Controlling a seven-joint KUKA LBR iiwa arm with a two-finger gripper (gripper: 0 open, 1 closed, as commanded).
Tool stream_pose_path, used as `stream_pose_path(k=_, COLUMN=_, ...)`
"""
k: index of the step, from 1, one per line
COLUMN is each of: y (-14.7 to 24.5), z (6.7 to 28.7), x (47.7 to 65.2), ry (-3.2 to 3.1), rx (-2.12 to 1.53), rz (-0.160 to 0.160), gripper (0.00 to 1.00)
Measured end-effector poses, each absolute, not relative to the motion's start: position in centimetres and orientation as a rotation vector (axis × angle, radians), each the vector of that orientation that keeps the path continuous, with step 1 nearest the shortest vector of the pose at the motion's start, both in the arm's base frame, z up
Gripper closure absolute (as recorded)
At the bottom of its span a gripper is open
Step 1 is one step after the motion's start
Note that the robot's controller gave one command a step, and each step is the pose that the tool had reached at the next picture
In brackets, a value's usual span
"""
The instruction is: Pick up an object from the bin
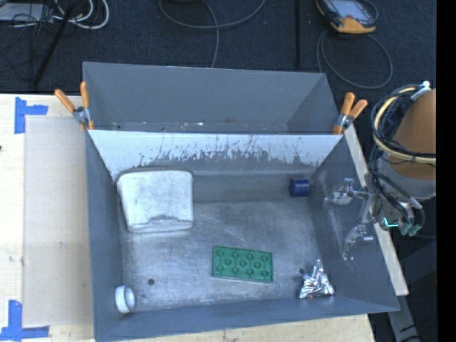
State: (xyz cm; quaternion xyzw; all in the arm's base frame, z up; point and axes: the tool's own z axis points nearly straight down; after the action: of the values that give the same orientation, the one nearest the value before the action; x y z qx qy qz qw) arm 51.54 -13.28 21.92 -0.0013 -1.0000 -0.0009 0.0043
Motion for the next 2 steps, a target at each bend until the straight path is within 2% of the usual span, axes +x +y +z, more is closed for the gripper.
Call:
stream_pose_path(k=1, y=-9.0, z=10.0, x=53.2, ry=-3.131, rx=-0.107, rz=-0.005, gripper=0.0)
stream_pose_path(k=2, y=-3.6, z=7.3, x=47.9, ry=-3.156, rx=-0.01, rz=0.002, gripper=0.0)
